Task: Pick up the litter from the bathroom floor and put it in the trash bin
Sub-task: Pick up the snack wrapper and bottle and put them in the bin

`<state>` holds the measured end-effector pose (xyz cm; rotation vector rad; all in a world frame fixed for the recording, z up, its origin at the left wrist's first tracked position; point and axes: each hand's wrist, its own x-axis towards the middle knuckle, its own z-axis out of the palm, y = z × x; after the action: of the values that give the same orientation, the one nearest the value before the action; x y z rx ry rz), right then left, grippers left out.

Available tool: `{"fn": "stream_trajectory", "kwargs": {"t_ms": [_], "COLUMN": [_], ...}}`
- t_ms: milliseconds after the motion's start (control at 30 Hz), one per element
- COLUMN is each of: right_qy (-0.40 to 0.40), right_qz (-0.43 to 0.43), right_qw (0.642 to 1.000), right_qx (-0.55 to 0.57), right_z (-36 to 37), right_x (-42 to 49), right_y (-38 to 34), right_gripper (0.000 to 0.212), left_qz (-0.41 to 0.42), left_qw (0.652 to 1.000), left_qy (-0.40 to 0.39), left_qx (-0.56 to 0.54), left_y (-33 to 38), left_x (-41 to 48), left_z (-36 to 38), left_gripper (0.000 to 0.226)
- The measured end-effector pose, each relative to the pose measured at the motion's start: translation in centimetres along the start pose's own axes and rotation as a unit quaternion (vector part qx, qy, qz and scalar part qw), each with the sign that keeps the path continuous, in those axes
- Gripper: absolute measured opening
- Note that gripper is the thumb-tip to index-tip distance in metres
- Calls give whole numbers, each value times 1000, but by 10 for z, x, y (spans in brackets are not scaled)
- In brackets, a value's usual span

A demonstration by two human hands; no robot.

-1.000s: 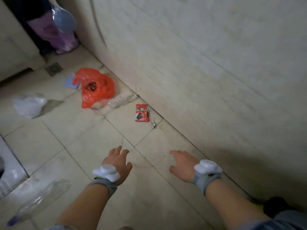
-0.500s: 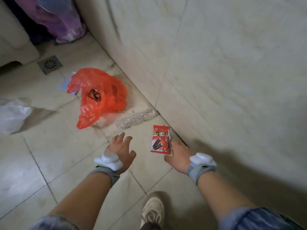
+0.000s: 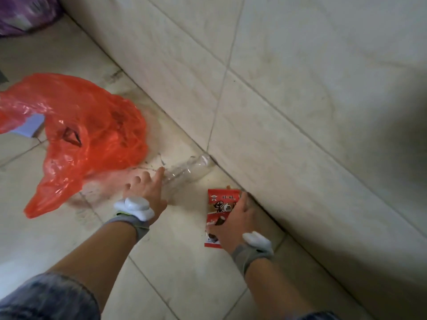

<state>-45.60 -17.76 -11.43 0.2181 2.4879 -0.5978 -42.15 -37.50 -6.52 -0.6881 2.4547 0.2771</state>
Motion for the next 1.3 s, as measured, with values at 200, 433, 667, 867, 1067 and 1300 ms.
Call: {"fn": "stream_trajectory", "kwargs": {"t_ms": [200,433,667,867,1067,1300], "right_qy": [-4,-103,-36,65,217,361], "right_qz": [44,10,74,173,302,367], "right_qw": [996,995,997,983,927,838], "right_qx": [74,11,10,5,50,183], "right_z": [-30,-128,-230,-292,-306,-280], "right_x": [-16,-63,-183,-307,-419,-506], "right_y": [5,54,170,268,380,500], "right_gripper": [19,29,23,14,18,21], "left_qz": [56,174,317,442,580,608], "left_qw": [989,969,921,870,802,752], "left_qy": [-110,-176,-206,-205,-140,-251], "left_qx": [-87,-13,93,77,32,-37], "left_y": [8,54,174,291,373,449], "left_x": [-14,-49,-131,-249,-386,-507], "left_z": [-6,-22,-16,5,52,128], "left_gripper": [74,71,63,67,70,21]}}
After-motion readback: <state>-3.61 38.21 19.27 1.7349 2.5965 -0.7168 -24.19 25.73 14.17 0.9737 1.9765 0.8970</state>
